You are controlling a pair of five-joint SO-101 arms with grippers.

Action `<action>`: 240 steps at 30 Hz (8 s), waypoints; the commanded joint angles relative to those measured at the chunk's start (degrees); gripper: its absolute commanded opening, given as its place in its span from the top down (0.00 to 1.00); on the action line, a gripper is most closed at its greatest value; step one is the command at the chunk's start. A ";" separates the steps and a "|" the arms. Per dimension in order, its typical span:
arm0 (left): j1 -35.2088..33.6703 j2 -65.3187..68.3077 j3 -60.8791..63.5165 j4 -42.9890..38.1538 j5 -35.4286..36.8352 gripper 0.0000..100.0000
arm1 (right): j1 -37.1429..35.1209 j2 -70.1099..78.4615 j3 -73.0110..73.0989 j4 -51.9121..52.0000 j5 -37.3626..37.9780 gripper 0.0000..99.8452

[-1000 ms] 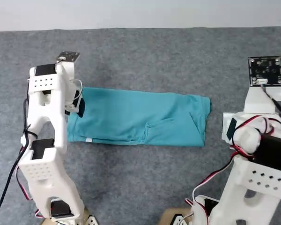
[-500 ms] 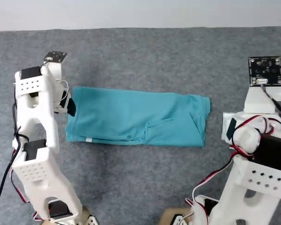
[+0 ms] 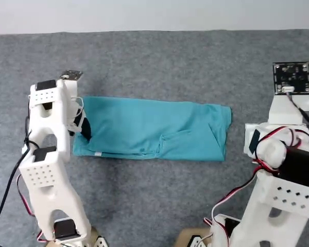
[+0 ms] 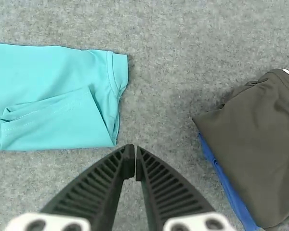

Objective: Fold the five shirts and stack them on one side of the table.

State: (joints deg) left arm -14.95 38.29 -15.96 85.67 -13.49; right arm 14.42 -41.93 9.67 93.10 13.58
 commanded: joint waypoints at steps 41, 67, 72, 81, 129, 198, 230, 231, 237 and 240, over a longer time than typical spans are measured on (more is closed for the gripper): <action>43.60 -7.30 -28.26 14.68 10.64 1.00 | 18.33 -9.54 -0.35 0.57 12.22 0.99; 54.77 4.92 -47.52 14.59 12.66 0.99 | 25.36 -9.89 2.73 0.57 13.19 0.99; 56.62 5.19 -47.08 12.92 12.66 0.99 | 25.36 -9.89 2.81 0.57 13.19 0.99; 57.32 11.25 -47.52 10.20 12.66 0.98 | 25.27 -9.89 4.75 0.57 13.19 0.99; 18.55 -36.84 -13.32 14.95 12.57 0.99 | -22.99 27.91 13.89 -40.22 -4.22 0.99; 0.18 -45.71 3.65 14.77 8.97 0.99 | -14.20 65.36 -20.75 -0.13 -11.87 0.99; 0.18 -46.15 7.34 14.86 8.88 0.99 | -14.81 65.63 -28.48 -20.62 5.10 0.81; 0.18 -46.15 7.34 14.86 8.88 0.99 | -14.81 66.42 -28.48 -20.53 5.10 0.81; 0.18 -46.15 7.34 14.86 8.88 0.99 | -15.08 69.41 -28.48 -17.80 4.66 0.81; 0.18 -45.98 7.34 14.86 8.88 0.99 | -16.04 70.02 -28.48 -17.01 4.57 0.81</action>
State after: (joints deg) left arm -14.51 -5.23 -8.40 99.21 -4.09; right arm -0.44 28.48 -15.91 75.16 17.98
